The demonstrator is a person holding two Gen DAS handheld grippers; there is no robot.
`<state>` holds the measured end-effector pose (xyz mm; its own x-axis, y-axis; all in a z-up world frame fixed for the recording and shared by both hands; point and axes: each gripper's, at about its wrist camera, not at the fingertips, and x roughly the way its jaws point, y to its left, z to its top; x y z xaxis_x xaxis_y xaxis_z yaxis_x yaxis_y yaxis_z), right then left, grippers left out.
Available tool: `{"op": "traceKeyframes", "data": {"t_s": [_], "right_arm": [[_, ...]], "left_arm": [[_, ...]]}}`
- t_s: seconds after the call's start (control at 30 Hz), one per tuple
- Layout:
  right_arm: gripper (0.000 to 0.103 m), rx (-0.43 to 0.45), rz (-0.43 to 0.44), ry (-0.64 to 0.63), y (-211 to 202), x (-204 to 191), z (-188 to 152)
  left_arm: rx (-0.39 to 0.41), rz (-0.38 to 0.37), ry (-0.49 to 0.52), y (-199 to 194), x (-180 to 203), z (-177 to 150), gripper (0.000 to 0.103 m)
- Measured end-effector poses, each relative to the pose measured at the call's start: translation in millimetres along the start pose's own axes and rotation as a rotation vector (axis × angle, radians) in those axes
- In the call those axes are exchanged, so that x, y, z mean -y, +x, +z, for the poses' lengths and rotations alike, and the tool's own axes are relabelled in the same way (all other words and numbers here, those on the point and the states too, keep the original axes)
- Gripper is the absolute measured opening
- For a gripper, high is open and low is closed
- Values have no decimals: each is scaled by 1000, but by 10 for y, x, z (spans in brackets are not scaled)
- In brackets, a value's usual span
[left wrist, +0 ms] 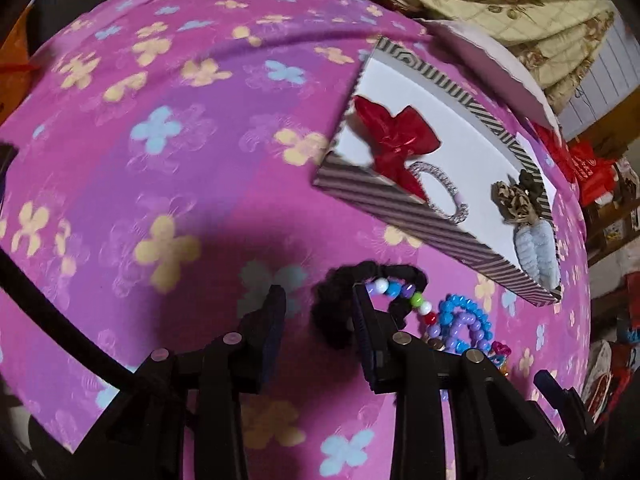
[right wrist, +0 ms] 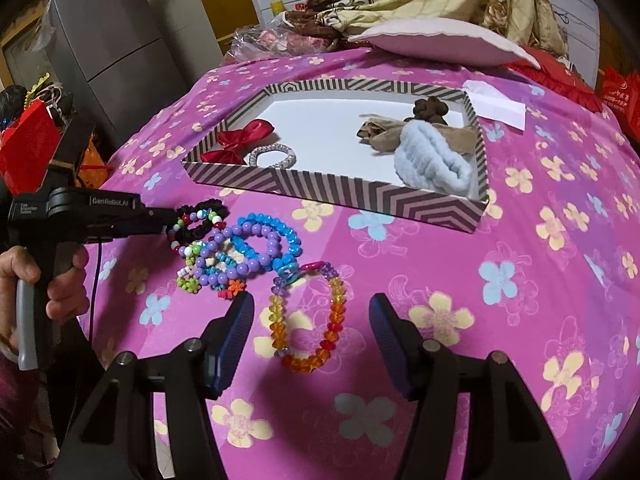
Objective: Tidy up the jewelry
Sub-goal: 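Grasp the black beaded bracelet with the left tool while the right tool grasps the rainbow bracelet, then carry the black bracelet into the tray with the left tool while the right tool carries the rainbow bracelet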
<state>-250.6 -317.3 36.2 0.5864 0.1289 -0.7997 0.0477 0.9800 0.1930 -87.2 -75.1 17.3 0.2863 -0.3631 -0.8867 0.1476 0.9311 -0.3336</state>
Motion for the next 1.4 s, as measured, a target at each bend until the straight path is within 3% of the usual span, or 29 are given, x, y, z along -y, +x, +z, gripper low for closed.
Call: {"op": "traceKeyframes", "data": {"t_s": [0.1,0.2,0.3,0.37,0.6,0.73,1.1,1.4], "right_arm": [[63,-4,-3,5,21,19,10],[63,-6,-2,-5,38,12,8],[62,-21,-11,-35,113,-6,-9],[48,-43,-26,-51,202,-9,-7],[24,-80,-121,-153,415,-69,30],[10,-57,-145,-218,422,-135,21],[10,48,-97,-226,-67,-187,211],[9,105,-88,-241,-325,-199,517]], "left_arm": [[-14,3,14,45,42,54,24],[-21,15,27,72,34,73,7],[-7,28,50,57,4,41,0],[8,36,51,20,-21,31,0],[64,32,13,-219,-185,102,0],[94,12,8,-410,-198,123,0],[199,-47,47,-1005,19,187,0],[217,-43,96,-1079,282,178,0]]}}
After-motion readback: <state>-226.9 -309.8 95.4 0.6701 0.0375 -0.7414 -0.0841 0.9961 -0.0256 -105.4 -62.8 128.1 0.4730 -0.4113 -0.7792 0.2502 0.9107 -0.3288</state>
